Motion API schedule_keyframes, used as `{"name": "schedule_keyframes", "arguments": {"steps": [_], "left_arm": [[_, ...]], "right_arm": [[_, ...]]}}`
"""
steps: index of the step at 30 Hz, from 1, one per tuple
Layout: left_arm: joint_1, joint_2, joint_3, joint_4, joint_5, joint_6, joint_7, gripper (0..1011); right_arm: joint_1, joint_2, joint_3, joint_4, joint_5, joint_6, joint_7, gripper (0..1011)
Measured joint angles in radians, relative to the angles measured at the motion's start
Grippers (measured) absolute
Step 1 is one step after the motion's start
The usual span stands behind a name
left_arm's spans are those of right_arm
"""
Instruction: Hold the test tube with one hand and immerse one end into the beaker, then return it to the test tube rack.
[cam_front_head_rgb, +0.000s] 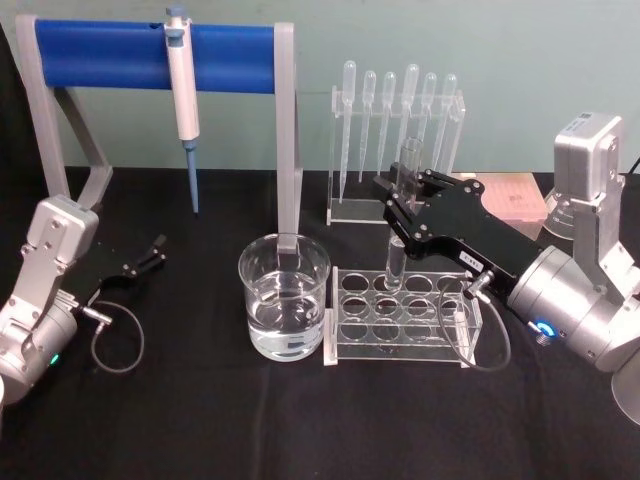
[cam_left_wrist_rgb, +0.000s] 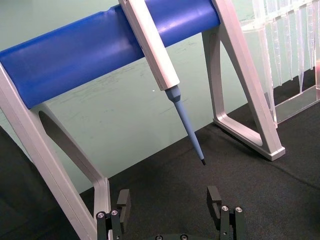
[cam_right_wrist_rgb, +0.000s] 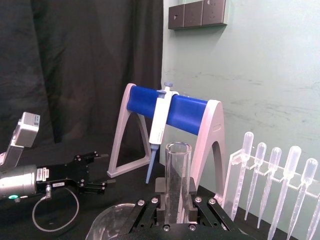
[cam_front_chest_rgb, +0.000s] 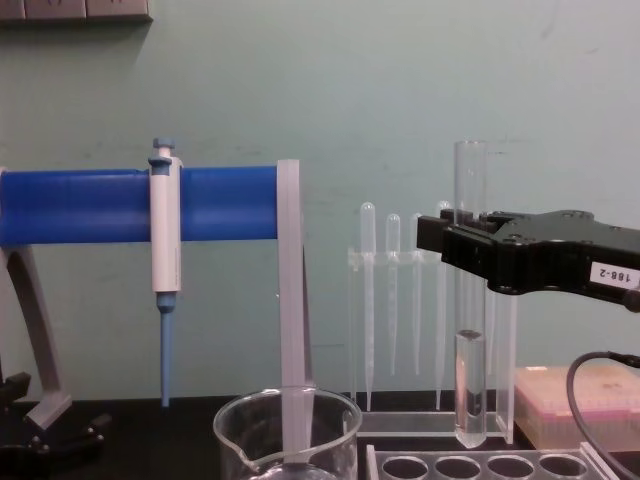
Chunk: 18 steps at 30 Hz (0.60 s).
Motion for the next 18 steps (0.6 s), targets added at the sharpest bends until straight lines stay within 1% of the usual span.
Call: {"name": "schedule_keyframes", "arguments": {"steps": [18], "left_arm": [[0.0,0.0,0.0,0.0,0.0,0.0,0.0,1000]], "right_arm": [[0.0,0.0,0.0,0.0,0.0,0.0,0.0,224]]}}
